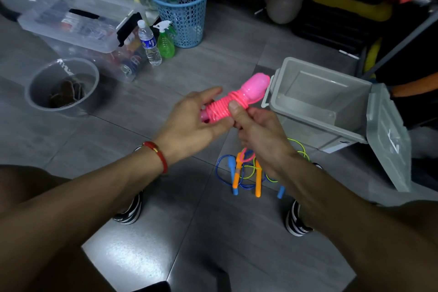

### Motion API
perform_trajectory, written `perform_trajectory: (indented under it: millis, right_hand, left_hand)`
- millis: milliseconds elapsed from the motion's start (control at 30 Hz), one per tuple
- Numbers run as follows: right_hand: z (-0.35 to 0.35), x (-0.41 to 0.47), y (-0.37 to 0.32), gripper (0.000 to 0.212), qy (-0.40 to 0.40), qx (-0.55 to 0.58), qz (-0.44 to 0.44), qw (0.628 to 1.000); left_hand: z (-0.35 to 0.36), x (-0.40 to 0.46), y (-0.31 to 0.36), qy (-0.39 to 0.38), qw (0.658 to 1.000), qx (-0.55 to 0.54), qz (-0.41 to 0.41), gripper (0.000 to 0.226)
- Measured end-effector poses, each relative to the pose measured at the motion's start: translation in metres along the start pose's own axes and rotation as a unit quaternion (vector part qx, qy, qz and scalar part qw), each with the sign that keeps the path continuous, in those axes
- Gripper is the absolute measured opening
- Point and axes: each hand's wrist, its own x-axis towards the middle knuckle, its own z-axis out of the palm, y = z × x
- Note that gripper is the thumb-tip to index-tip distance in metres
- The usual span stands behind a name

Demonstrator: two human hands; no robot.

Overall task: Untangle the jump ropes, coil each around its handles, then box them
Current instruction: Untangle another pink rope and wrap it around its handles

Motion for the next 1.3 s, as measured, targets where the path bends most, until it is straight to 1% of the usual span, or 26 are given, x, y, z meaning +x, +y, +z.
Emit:
perform_trajectory:
  millis: [33, 67, 100, 133, 167, 200, 233, 267, 300, 333, 367, 400, 433, 467, 533, 567, 667, 733, 800, 833, 900, 967, 1033, 1100, 1200, 1300]
  right_hand:
    - [-0.003, -0.002, 0.0, 0.046, -0.025, 0.003, -0.009, 1.0]
    - [-0.007, -0.004, 0.0, 0.039, -0.05, 0.007, -0.018, 0.999]
    - [-0.009, -0.007, 0.0, 0.034, -0.072, 0.011, -0.024, 0.997]
    - [-0.01, -0.009, -0.001, 0.033, -0.08, 0.005, -0.023, 0.996]
    - [-0.009, -0.011, -0.001, 0.034, -0.072, -0.009, -0.017, 0.997]
    - [-0.007, -0.012, -0.001, 0.034, -0.055, -0.025, -0.006, 0.998]
    - [-0.004, -0.013, -0.001, 0.034, -0.035, -0.033, 0.013, 0.999]
    - [-0.001, -0.013, 0.0, 0.033, -0.015, -0.031, 0.039, 0.999]
    - [0.001, -0.014, -0.001, 0.032, -0.003, -0.018, 0.071, 0.997]
    - [0.004, -0.015, -0.003, 0.03, 0.005, 0.003, 0.106, 0.994]
    - [0.005, -0.015, -0.003, 0.026, 0.007, 0.017, 0.136, 0.991]
    - [0.005, -0.015, -0.003, 0.024, 0.012, 0.011, 0.148, 0.989]
    - [0.004, -0.014, 0.0, 0.024, 0.02, -0.032, 0.131, 0.991]
    - [0.002, -0.012, 0.004, 0.027, 0.032, -0.11, 0.087, 0.99]
    - [-0.001, -0.011, 0.006, 0.027, 0.053, -0.273, -0.033, 0.96]
    - [-0.002, -0.012, 0.005, 0.026, 0.061, -0.313, -0.076, 0.945]
    - [-0.007, -0.014, -0.001, 0.012, 0.065, -0.316, -0.139, 0.936]
    - [-0.012, -0.014, -0.005, 0.009, 0.035, -0.309, -0.148, 0.939]
    - [-0.018, -0.012, -0.007, 0.006, -0.009, -0.286, -0.138, 0.948]
    - [-0.02, -0.011, -0.008, 0.007, -0.032, -0.276, -0.132, 0.951]
    - [-0.024, -0.012, -0.01, 0.01, -0.077, -0.251, -0.133, 0.956]
    - [-0.026, -0.016, -0.014, 0.01, -0.101, -0.221, -0.159, 0.957]
    - [-0.027, -0.016, -0.017, 0.011, -0.092, -0.2, -0.186, 0.958]
    - [-0.026, -0.015, -0.02, 0.012, -0.065, -0.183, -0.199, 0.961]
    - [-0.025, -0.009, -0.022, 0.014, -0.027, -0.179, -0.219, 0.959]
    - [-0.022, -0.006, -0.02, 0.02, -0.001, -0.198, -0.22, 0.955]
  left_hand:
    - [-0.001, -0.001, 0.001, -0.032, 0.994, -0.09, -0.049, 0.059]
    - [-0.002, -0.004, 0.002, -0.076, 0.98, -0.165, -0.079, 0.045]
    - [-0.002, -0.006, 0.003, -0.106, 0.969, -0.207, -0.084, 0.032]
    - [-0.003, -0.006, 0.003, -0.107, 0.969, -0.209, -0.072, 0.025]
    - [-0.005, -0.006, 0.002, -0.085, 0.978, -0.181, -0.054, 0.02]
    - [-0.005, -0.004, 0.001, -0.055, 0.991, -0.119, -0.028, 0.018]
    - [-0.004, -0.001, -0.001, -0.029, 0.999, -0.032, -0.002, 0.018]
    - [-0.003, 0.001, -0.002, -0.006, 0.998, 0.06, 0.021, 0.021]
    - [-0.001, 0.002, -0.004, 0.014, 0.989, 0.141, 0.039, 0.025]
    - [0.002, 0.003, -0.005, 0.031, 0.979, 0.194, 0.05, 0.027]
    - [0.003, 0.005, -0.006, 0.045, 0.973, 0.221, 0.056, 0.028]
    - [0.003, 0.007, -0.008, 0.055, 0.968, 0.237, 0.062, 0.026]
    - [0.001, 0.011, -0.01, 0.058, 0.964, 0.25, 0.066, 0.025]
    - [-0.001, 0.013, -0.011, 0.052, 0.963, 0.257, 0.069, 0.026]
    - [-0.005, 0.018, -0.013, 0.032, 0.961, 0.263, 0.083, 0.029]
    - [-0.005, 0.019, -0.012, 0.019, 0.961, 0.262, 0.09, 0.03]
    - [-0.002, 0.015, -0.009, -0.045, 0.965, 0.236, 0.109, 0.031]
    - [-0.005, 0.014, -0.007, -0.069, 0.964, 0.221, 0.128, 0.035]
    - [-0.012, 0.015, -0.004, -0.068, 0.968, 0.204, 0.133, 0.047]
    - [-0.015, 0.015, -0.003, -0.065, 0.971, 0.19, 0.13, 0.053]
    - [-0.019, 0.014, -0.002, -0.064, 0.983, 0.127, 0.112, 0.058]
    - [-0.023, 0.014, -0.001, -0.075, 0.992, 0.051, 0.089, 0.055]
    - [-0.026, 0.013, 0.001, -0.092, 0.993, -0.048, 0.061, 0.047]
    - [-0.028, 0.01, 0.004, -0.102, 0.982, -0.156, 0.038, 0.043]
    - [-0.026, 0.005, 0.009, -0.11, 0.95, -0.291, -0.011, 0.042]
    - [-0.022, 0.002, 0.013, -0.126, 0.925, -0.355, -0.052, 0.044]
